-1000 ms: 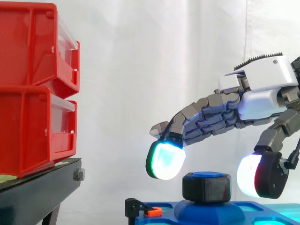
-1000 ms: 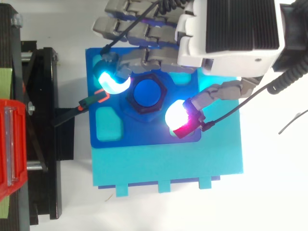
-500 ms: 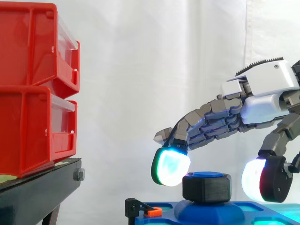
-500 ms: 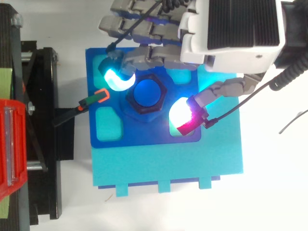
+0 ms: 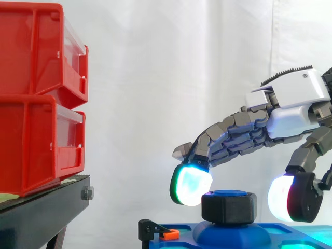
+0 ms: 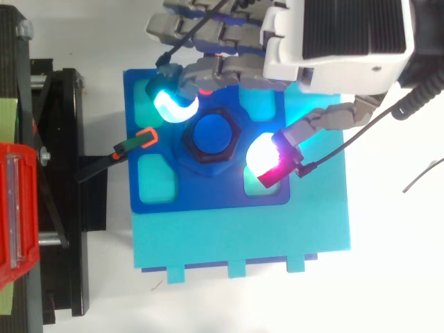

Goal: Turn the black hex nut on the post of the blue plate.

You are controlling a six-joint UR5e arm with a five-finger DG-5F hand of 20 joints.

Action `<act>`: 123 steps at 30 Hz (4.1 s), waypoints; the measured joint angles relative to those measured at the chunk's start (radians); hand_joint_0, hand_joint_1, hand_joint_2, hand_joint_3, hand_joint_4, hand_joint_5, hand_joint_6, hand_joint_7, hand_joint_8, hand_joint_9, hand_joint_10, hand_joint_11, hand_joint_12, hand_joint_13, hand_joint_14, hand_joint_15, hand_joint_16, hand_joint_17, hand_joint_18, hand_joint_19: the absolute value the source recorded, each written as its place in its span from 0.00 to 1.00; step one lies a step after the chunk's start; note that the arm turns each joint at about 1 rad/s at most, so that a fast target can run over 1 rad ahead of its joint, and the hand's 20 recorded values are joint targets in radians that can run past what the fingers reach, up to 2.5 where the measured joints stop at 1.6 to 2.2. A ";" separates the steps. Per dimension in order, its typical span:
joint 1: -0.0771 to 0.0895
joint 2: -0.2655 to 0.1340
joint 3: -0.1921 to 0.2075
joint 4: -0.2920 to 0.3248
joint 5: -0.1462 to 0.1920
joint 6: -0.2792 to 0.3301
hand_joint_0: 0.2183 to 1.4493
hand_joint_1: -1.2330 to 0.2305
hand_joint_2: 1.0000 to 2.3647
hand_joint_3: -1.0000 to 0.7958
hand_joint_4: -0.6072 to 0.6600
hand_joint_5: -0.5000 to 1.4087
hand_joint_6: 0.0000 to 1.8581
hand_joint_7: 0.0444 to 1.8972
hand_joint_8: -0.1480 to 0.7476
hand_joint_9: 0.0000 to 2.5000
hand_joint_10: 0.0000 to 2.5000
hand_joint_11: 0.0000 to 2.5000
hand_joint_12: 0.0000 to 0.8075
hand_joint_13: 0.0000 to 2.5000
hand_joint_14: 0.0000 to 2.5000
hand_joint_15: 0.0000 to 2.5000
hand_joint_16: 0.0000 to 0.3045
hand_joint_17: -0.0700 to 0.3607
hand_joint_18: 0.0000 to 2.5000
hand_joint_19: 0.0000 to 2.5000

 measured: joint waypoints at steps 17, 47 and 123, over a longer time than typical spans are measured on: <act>-0.015 0.009 0.000 -0.010 -0.022 -0.002 0.17 0.26 0.00 0.28 0.56 0.10 0.27 0.35 0.32 0.00 0.00 0.00 0.39 0.00 0.00 0.00 0.14 0.39 0.00 0.05; -0.020 0.019 0.032 -0.138 -0.033 -0.045 0.17 0.29 0.00 0.28 0.56 0.10 0.27 0.35 0.32 0.00 0.00 0.00 0.38 0.00 0.00 0.00 0.14 0.39 0.00 0.05; 0.076 0.090 0.030 -0.303 0.084 -0.062 0.20 0.30 0.00 0.28 0.56 0.11 0.27 0.34 0.32 0.00 0.00 0.00 0.38 0.00 0.00 0.00 0.13 0.38 0.01 0.04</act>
